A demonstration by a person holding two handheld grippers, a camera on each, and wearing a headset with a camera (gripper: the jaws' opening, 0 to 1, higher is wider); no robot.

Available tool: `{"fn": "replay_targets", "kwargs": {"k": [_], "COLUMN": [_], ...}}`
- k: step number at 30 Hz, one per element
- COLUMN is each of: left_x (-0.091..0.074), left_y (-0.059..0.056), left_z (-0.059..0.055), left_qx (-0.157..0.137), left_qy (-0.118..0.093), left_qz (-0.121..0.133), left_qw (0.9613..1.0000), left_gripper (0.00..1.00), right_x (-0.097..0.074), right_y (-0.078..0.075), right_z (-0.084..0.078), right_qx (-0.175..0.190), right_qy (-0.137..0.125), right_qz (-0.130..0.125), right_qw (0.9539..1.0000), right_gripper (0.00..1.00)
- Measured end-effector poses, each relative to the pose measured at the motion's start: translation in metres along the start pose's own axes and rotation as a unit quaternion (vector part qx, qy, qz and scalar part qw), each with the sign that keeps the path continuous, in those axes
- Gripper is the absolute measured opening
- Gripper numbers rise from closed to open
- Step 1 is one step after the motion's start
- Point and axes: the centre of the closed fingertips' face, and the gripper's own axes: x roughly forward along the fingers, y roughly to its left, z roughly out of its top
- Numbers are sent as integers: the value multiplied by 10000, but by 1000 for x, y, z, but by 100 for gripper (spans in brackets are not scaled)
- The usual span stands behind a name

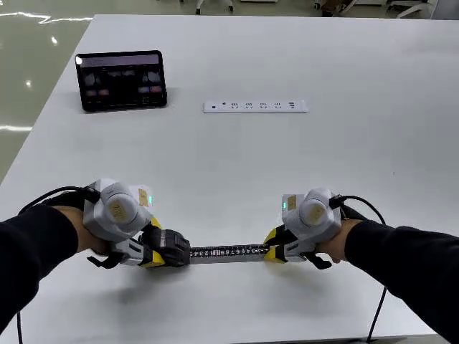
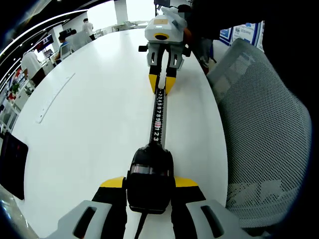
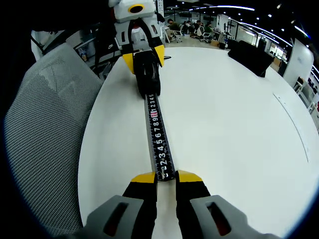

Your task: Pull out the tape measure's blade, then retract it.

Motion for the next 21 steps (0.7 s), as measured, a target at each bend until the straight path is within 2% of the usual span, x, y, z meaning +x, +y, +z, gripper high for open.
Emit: {"fn": "replay_targets", "kwargs": {"k": [21], "left_x": [-1], "left_y": [-1], "left_z": [1], "left_qx": [-93], "left_qy": [12], "left_qz": [30], "left_qw": [10000], "left_gripper": [29], "right_x": [-16], "right_y": [-6], "right_z": [-23], "right_qx": [59], "right_qy": [53], "right_qz": [-66], "right_qw": [9999], "right_gripper": [8]}}
